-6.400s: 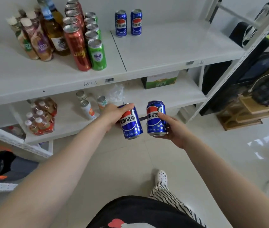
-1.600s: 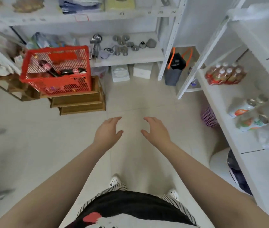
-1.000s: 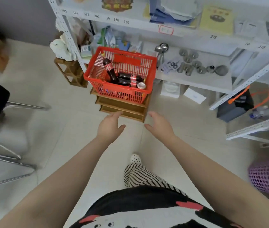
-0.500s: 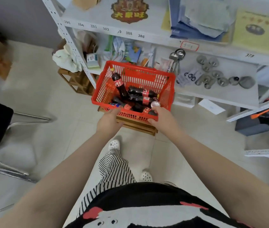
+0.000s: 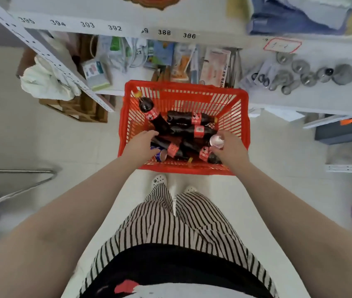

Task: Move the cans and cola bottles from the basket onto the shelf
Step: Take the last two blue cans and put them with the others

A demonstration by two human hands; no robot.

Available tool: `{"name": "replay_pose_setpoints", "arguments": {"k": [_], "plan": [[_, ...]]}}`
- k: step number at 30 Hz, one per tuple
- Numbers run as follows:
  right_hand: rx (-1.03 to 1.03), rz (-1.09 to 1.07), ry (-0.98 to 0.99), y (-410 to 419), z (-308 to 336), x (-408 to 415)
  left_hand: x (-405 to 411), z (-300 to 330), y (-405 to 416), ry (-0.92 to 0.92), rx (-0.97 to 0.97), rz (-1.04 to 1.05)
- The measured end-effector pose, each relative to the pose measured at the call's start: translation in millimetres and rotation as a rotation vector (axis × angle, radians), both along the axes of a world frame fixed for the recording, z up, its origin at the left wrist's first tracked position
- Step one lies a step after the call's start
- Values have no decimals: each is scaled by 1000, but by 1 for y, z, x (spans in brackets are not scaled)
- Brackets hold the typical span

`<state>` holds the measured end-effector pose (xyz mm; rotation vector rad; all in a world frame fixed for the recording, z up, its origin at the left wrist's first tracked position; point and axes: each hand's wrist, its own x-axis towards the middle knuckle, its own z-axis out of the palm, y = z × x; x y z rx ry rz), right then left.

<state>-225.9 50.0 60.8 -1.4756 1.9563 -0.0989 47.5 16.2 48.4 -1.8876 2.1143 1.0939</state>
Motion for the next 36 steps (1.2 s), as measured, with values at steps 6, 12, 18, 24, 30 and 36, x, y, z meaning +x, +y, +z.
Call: {"name": "replay_pose_setpoints", "arguments": {"k": [6,12,18,24,30,36], "plan": [[92,41,54,-39,-70,0,4,-76,-32,-22,162,-34],[137,103,153,-58,-140,-9,2,-151,-36,-8,284,-88],[139,144,242,-62,-177,-23,5,-195,-35,-36,258,-175],[248,129,276,-63,-187,-29,12,-205,-36,-144,252,-331],[277,92,283,-65,-188,-31,8,-202,-37,-182,159,-439],[268,52,269,-70,-170,-29,10,-185,-44,-51,182,-299]]}}
